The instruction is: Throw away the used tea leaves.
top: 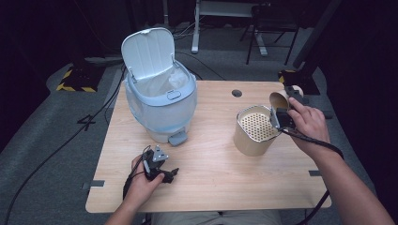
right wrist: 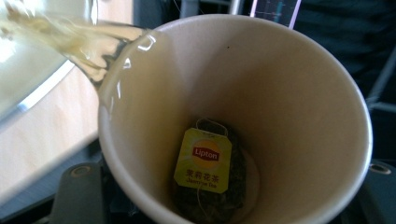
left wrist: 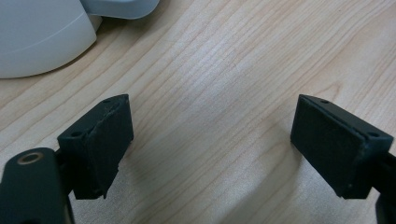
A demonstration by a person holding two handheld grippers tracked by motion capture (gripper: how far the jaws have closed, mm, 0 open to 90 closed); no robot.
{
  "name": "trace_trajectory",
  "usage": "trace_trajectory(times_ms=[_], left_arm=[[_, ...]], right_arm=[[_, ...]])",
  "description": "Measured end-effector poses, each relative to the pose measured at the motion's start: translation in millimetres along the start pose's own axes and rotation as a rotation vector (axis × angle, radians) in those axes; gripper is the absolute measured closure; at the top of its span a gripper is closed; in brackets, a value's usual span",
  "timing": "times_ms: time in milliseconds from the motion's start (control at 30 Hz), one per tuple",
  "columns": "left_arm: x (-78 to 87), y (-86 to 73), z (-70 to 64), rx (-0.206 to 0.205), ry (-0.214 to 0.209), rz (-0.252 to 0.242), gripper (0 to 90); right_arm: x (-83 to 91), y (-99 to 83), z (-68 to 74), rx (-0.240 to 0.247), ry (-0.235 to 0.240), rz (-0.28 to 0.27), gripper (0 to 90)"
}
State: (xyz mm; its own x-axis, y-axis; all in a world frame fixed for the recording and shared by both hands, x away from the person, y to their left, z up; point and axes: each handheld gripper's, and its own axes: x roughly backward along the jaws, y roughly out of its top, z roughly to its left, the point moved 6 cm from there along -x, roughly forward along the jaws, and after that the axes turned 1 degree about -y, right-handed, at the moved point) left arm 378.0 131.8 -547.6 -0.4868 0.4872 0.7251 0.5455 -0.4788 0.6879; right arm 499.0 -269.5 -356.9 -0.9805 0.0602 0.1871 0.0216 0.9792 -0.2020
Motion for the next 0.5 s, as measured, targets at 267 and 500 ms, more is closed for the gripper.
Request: trace_trajectory(times_ms=[267, 500], left_arm=[[0.0, 0.0, 0.0, 0.000, 0.000, 0.000, 13.7], [0.0, 0.0, 0.0, 0.000, 0.000, 0.000, 13.8]], right_arm=[[4.9, 14.0, 4.9, 0.320, -0.137, 0.093, 30.5], [8.5, 25.9, 6.5, 0.598, -0.277, 0.160, 30.8]])
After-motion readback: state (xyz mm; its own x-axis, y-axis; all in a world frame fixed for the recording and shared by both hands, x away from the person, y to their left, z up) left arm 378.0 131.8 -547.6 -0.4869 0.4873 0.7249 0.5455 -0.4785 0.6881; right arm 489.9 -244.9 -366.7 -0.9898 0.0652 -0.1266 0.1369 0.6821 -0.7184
